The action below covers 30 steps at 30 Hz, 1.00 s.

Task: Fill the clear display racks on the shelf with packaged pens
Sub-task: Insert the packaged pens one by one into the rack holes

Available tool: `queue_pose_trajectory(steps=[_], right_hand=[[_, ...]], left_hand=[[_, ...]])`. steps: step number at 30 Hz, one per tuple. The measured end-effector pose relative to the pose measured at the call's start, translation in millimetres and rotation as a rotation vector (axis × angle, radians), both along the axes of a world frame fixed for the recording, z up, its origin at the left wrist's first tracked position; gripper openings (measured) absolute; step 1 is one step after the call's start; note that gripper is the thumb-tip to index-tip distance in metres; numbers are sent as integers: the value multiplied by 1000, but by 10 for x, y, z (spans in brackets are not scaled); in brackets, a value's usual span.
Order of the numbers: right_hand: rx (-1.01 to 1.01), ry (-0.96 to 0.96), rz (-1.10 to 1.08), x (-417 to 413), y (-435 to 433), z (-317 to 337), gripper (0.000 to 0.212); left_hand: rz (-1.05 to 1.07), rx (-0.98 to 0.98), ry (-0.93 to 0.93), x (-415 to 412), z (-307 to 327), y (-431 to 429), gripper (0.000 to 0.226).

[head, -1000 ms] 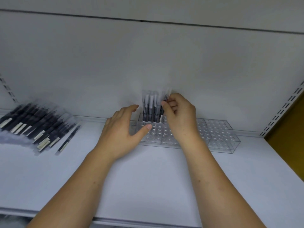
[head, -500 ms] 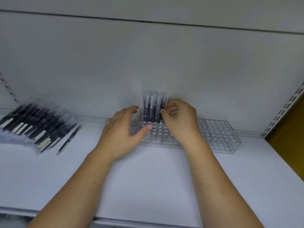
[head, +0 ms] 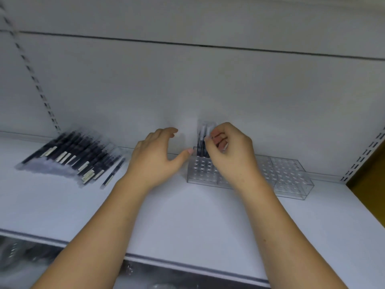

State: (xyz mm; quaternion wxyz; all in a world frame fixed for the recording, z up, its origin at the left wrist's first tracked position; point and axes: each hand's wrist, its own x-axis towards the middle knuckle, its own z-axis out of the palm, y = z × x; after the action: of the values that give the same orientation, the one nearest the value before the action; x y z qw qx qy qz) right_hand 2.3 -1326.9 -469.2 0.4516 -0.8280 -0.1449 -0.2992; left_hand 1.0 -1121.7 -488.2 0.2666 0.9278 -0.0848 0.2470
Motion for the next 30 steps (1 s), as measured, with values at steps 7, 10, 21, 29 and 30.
queue_pose_trajectory(steps=[7, 10, 21, 29, 30], right_hand=[[-167, -24, 149, -101, 563, 95, 11], [-217, -6, 208, -143, 866, 36, 11], [-272, 16, 272, -275, 1411, -57, 8], [-314, 55, 261, -364, 1394, -28, 5], [-318, 60, 260, -376, 1382, -33, 5]], left_hand=[[176, 81, 166, -205, -42, 798, 74], [253, 111, 297, -256, -106, 1162, 86], [314, 363, 430, -201, -90, 1410, 73], [288, 408, 517, -70, -7, 1373, 41], [285, 416, 532, -66, 18, 1356, 39]])
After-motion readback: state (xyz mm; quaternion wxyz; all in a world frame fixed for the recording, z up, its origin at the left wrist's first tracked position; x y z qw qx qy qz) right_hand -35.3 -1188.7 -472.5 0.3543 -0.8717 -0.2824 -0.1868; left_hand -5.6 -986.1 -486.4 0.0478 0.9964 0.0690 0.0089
